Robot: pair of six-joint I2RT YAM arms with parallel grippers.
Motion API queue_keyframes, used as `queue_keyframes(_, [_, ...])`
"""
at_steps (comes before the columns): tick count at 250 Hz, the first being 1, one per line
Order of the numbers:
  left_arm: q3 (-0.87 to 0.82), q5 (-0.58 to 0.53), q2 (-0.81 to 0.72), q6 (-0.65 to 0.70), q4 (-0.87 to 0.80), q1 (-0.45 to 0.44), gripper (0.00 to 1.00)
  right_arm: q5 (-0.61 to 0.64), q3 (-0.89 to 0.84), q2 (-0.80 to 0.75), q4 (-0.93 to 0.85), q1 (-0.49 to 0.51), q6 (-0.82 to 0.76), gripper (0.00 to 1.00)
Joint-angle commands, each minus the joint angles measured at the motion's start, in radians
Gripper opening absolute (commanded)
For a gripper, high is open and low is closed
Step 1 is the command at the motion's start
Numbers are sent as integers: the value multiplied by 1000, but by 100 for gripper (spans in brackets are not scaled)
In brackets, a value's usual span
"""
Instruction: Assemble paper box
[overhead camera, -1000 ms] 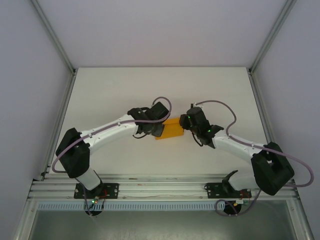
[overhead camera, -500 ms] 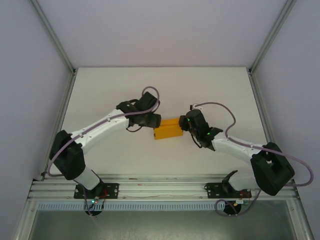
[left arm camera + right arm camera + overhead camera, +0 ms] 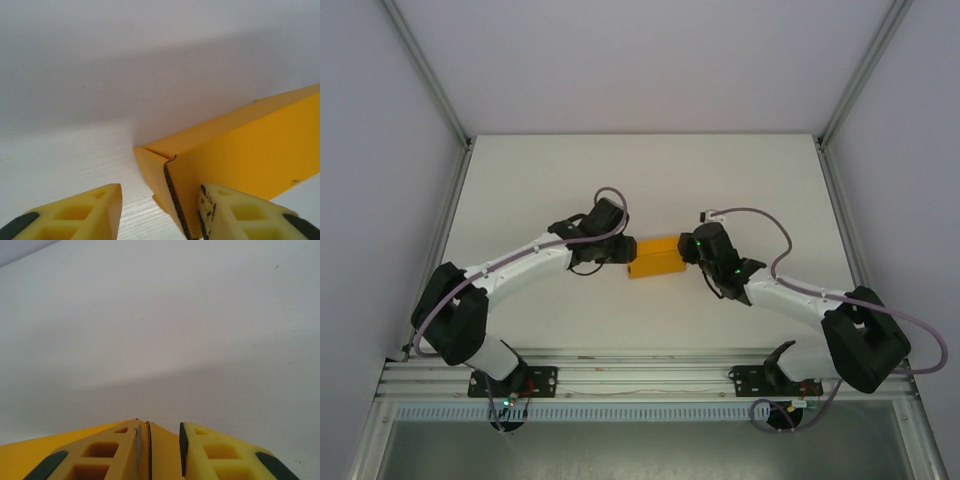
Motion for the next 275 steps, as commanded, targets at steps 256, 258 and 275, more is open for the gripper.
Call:
queue_keyframes(256, [105, -164, -89, 115, -33, 12, 100, -28, 199, -121, -293, -25, -200, 77])
queue_keyframes(258, [108, -172, -89, 116, -37, 12, 100, -35, 203, -119, -295, -27, -209, 77])
queue_keyframes(275, [120, -234, -111, 115, -58, 18, 100, -167, 231, -112, -315, -29, -347, 89])
